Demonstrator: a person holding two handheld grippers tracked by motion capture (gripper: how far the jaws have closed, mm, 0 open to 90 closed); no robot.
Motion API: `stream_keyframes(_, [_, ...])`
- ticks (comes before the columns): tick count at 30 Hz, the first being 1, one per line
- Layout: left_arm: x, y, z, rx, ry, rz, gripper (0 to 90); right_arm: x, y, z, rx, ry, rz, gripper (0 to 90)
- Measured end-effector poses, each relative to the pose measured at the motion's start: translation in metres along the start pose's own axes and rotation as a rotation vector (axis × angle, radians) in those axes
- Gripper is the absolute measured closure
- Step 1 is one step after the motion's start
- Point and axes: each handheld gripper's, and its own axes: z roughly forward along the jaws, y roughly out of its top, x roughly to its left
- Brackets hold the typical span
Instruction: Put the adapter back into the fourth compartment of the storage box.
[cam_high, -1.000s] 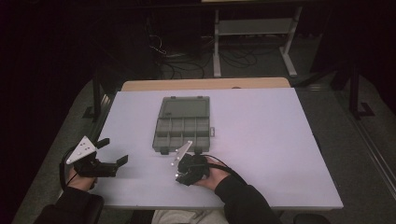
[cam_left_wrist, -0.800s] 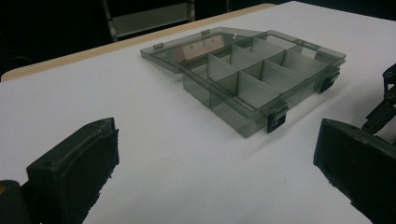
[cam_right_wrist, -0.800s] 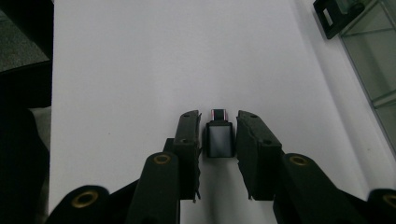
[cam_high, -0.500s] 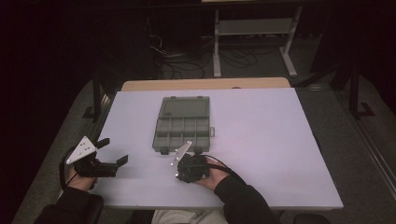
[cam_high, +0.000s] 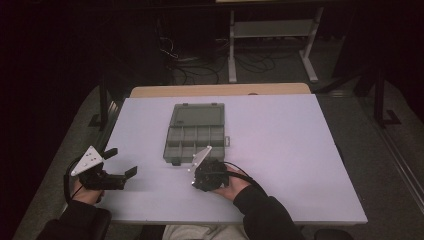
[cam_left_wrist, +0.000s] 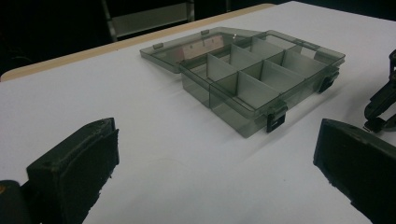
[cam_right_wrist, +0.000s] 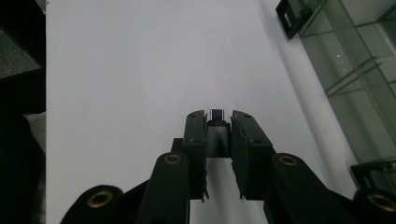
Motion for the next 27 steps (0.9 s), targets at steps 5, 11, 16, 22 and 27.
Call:
stream_keyframes(5, [0.000, 0.000, 0.000, 0.001, 0.000, 0.000, 0.0, -0.003, 0.000, -0.011, -0.016, -0.016, 0.006, 74.9])
stream_keyframes(11, [0.000, 0.000, 0.000, 0.001, 0.001, 0.000, 0.0, -0.005, 0.000, -0.016, -0.023, -0.024, 0.008, 74.9])
stream_keyframes(16, [0.000, 0.000, 0.000, 0.001, 0.001, 0.000, 0.0, -0.008, 0.000, -0.024, -0.037, -0.037, 0.017, 74.9])
stream_keyframes(22, [0.000, 0.000, 0.000, 0.005, -0.002, 0.002, 0.0, -0.014, 0.000, -0.037, -0.063, -0.065, 0.030, 74.8])
stream_keyframes(27, [0.000, 0.000, 0.000, 0.004, -0.001, 0.002, 0.0, -0.019, 0.000, -0.046, -0.083, -0.082, 0.041, 74.8])
